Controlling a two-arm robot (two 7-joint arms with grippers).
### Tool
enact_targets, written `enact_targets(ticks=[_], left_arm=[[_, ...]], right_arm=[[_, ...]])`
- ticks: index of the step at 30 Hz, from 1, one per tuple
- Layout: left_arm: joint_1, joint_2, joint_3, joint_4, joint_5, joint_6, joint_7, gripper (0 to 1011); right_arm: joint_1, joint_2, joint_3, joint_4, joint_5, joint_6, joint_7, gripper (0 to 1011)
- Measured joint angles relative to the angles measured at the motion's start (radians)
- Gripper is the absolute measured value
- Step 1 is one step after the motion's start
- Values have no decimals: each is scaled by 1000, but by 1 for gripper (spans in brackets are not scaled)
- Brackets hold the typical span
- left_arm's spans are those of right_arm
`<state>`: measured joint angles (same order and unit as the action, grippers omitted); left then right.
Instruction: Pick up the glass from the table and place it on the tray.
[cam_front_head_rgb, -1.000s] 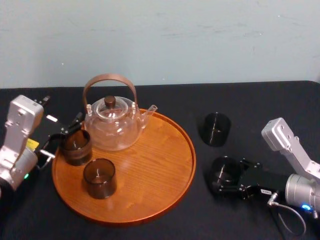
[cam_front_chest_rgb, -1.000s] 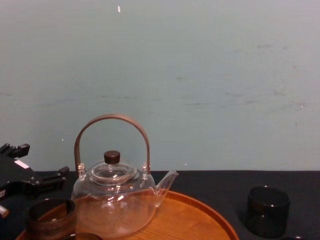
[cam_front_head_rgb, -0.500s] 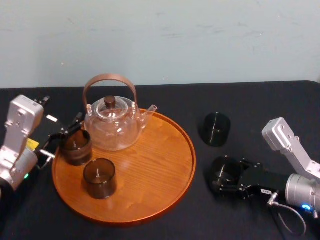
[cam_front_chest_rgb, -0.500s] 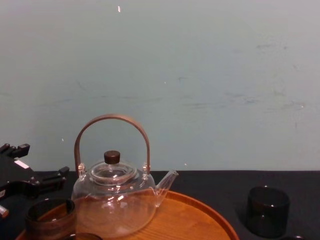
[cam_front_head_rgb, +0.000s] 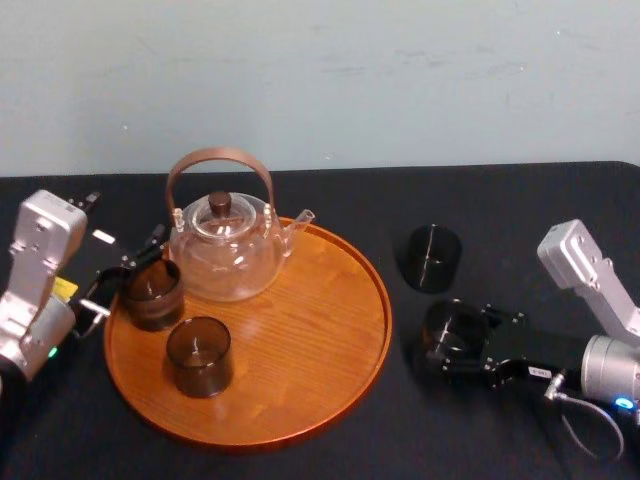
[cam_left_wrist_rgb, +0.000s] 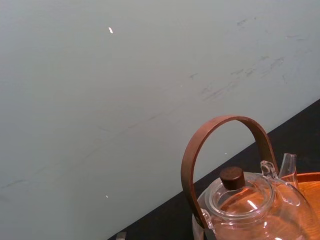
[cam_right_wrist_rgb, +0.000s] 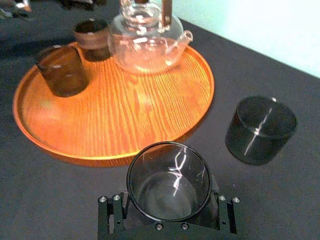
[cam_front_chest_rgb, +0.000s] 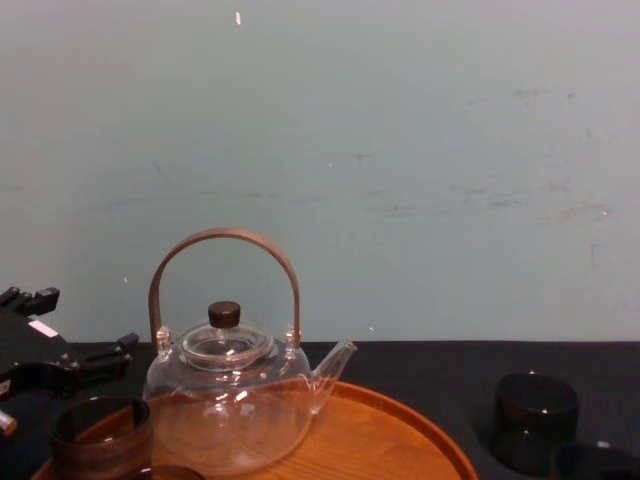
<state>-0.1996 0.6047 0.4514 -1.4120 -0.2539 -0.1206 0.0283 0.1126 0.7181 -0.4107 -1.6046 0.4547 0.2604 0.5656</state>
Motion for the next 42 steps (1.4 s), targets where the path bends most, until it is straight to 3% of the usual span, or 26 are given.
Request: enact_targets(ticks=[9, 15, 27, 42], left_arm=[[0, 0, 0, 0, 0, 0, 0, 1002], [0, 0, 0, 0, 0, 0, 0, 1001], [0, 0, 0, 0, 0, 0, 0, 1001], [0, 0, 0, 0, 0, 0, 0, 1001]], right_arm=[[35, 19, -3, -30, 30, -4, 27, 904], [78, 8, -33, -31, 32, -16, 44, 904], [167, -53, -125, 2, 10, -29, 72, 904], [260, -147, -238, 96, -14, -43, 117, 904]])
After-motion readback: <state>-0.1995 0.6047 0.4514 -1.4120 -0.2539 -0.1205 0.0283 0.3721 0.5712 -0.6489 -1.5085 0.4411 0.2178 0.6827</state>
